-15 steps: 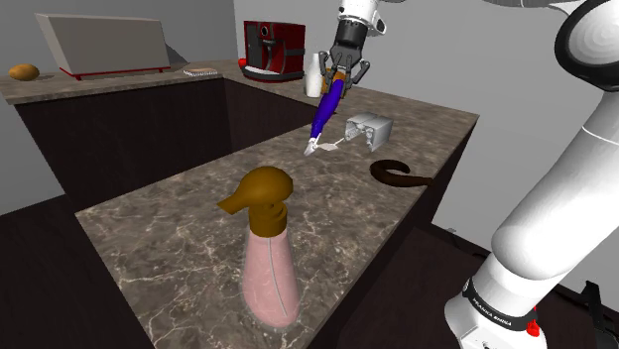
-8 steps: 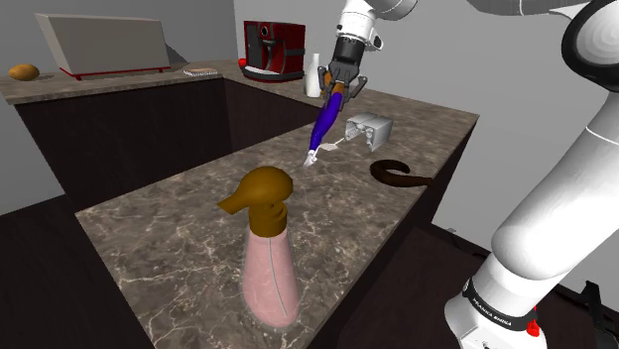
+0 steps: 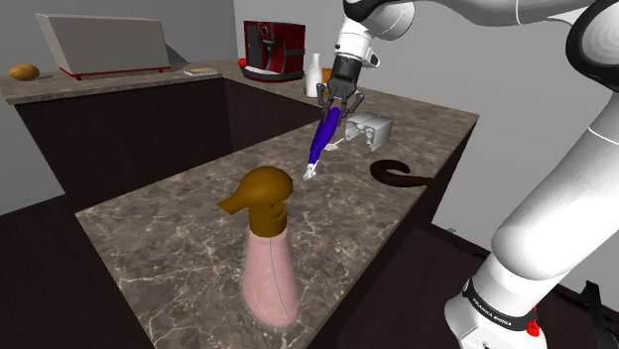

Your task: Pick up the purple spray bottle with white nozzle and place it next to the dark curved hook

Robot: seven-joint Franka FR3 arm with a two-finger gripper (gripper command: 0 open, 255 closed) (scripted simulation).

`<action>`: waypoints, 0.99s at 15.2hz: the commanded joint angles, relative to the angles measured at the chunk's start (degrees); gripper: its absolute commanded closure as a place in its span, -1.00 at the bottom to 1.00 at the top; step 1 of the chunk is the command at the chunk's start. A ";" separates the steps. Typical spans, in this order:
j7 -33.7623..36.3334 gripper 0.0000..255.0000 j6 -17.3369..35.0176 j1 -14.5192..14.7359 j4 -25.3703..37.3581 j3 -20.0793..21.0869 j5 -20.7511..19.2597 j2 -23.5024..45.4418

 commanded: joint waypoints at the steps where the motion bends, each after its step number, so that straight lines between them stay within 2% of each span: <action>1: -0.44 1.00 1.37 0.02 -1.29 0.03 0.03 0.12; 15: -3.34 1.00 11.23 0.36 -10.31 0.39 0.56 1.35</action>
